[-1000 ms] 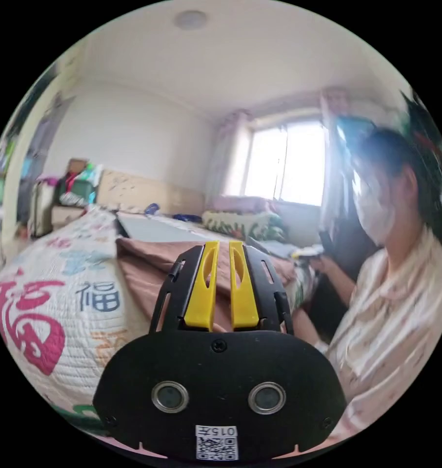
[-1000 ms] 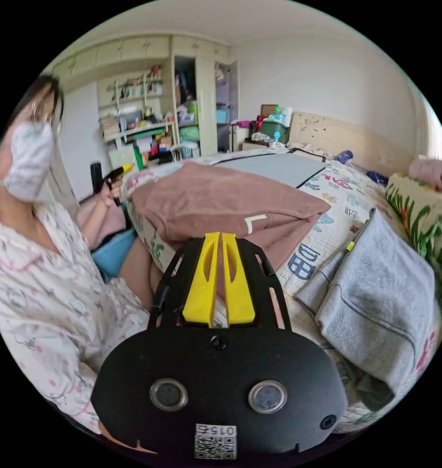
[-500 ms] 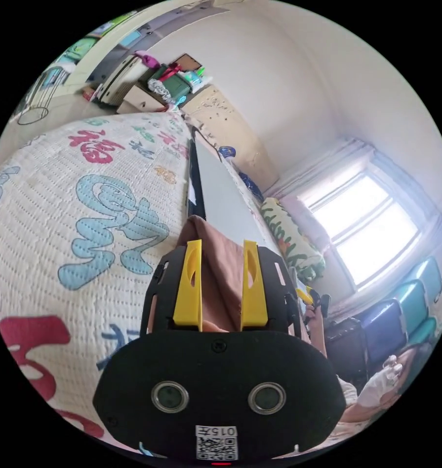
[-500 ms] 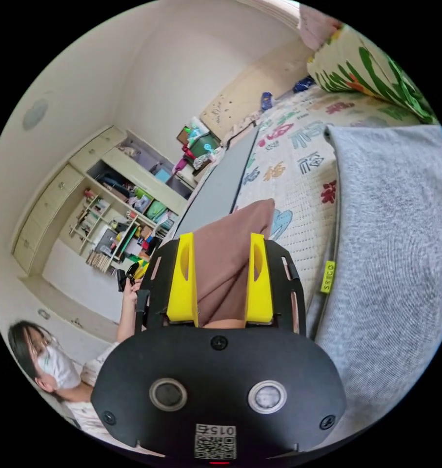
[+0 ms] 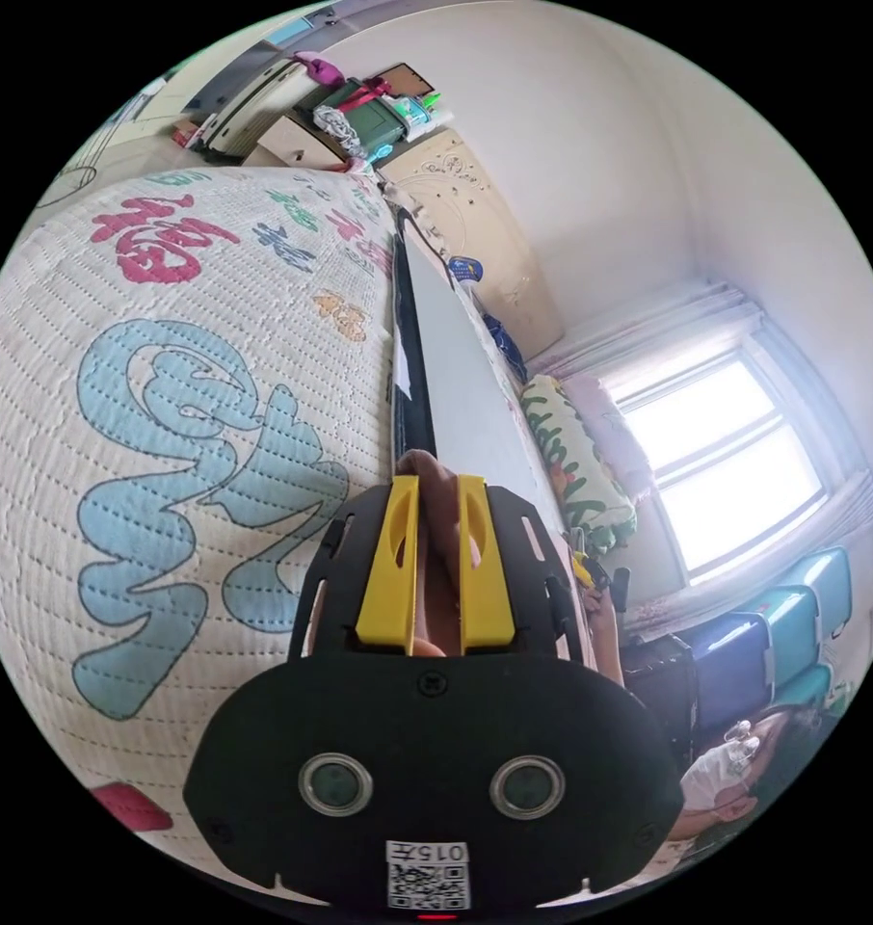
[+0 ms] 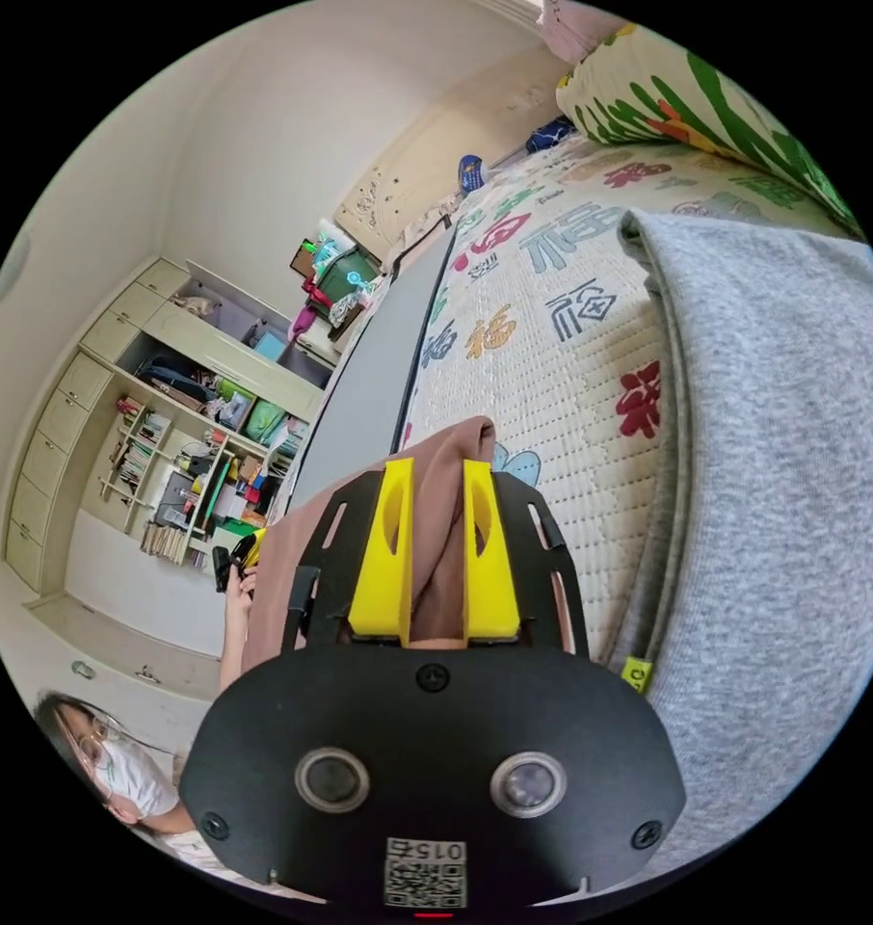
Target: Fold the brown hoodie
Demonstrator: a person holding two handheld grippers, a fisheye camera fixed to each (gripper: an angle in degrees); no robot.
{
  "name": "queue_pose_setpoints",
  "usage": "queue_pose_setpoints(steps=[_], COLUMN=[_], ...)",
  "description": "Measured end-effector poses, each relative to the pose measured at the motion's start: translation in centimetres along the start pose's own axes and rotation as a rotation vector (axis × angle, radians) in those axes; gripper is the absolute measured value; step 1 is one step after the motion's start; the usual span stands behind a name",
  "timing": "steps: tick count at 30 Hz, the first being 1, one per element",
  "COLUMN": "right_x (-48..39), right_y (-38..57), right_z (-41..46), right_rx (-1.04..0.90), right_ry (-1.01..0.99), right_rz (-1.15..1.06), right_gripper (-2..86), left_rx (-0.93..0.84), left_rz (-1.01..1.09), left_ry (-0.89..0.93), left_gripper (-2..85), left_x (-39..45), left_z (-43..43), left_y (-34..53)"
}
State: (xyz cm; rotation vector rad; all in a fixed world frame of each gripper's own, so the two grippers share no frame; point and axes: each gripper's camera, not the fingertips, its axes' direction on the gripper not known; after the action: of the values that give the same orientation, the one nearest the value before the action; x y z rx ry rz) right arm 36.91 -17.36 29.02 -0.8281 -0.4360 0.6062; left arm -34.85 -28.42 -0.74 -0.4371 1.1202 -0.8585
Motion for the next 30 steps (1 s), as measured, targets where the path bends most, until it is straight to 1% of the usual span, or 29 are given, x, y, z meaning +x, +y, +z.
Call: queue_pose_setpoints(steps=[3, 6, 8, 10, 14, 16, 19, 24, 27, 28, 30], right_x=[0.1, -0.9, -2.5, -3.1, -5.2, -6.2, -8.5, -9.9, -9.4, -8.9, -8.1], right_y=[-0.4, -1.1, -1.3, -1.4, -0.4, -0.1, 0.0, -0.2, 0.1, 0.6, 1.7], right_z=[-0.9, 0.2, 1.3, 2.1, 1.2, 0.8, 1.2, 5.1, 9.2, 10.7, 10.8], right_rx=[0.045, 0.014, 0.011, -0.003, 0.106, 0.136, 0.158, 0.152, 0.077, 0.042, 0.070], right_ry=[0.029, 0.009, 0.016, 0.018, 0.033, 0.049, 0.116, 0.199, 0.291, 0.312, 0.275], right_rz=[0.066, 0.068, 0.049, 0.063, 0.033, 0.020, -0.032, -0.019, -0.030, -0.019, -0.008], right_gripper=[10.6, 12.1, 10.7, 5.8, 1.6, 0.8, 0.0, 0.5, 1.9, 2.9, 4.6], left_rx=[-0.023, -0.043, -0.041, -0.008, 0.134, 0.166, 0.163, 0.117, 0.051, 0.031, 0.029], left_rz=[-0.012, -0.024, -0.014, -0.006, 0.118, 0.130, 0.126, 0.124, 0.123, 0.088, 0.006], left_ry=[0.008, 0.007, -0.009, -0.053, -0.134, -0.122, -0.105, -0.188, -0.176, -0.140, -0.020], left_gripper=[6.3, 6.0, 5.5, 4.1, 1.6, 1.2, 0.9, 0.9, 1.1, 1.2, 1.5], left_x=[0.2, 0.8, 1.8, 2.9, 7.5, 8.6, 9.4, 9.3, 7.5, 5.9, 2.9], left_z=[0.2, 0.6, 0.4, -0.2, -2.5, -3.1, -3.0, -1.1, 0.4, 0.8, 0.7], left_y=[-1.0, -1.8, -2.1, -2.0, -1.4, -1.8, -3.4, -5.7, -6.7, -6.8, -6.8])
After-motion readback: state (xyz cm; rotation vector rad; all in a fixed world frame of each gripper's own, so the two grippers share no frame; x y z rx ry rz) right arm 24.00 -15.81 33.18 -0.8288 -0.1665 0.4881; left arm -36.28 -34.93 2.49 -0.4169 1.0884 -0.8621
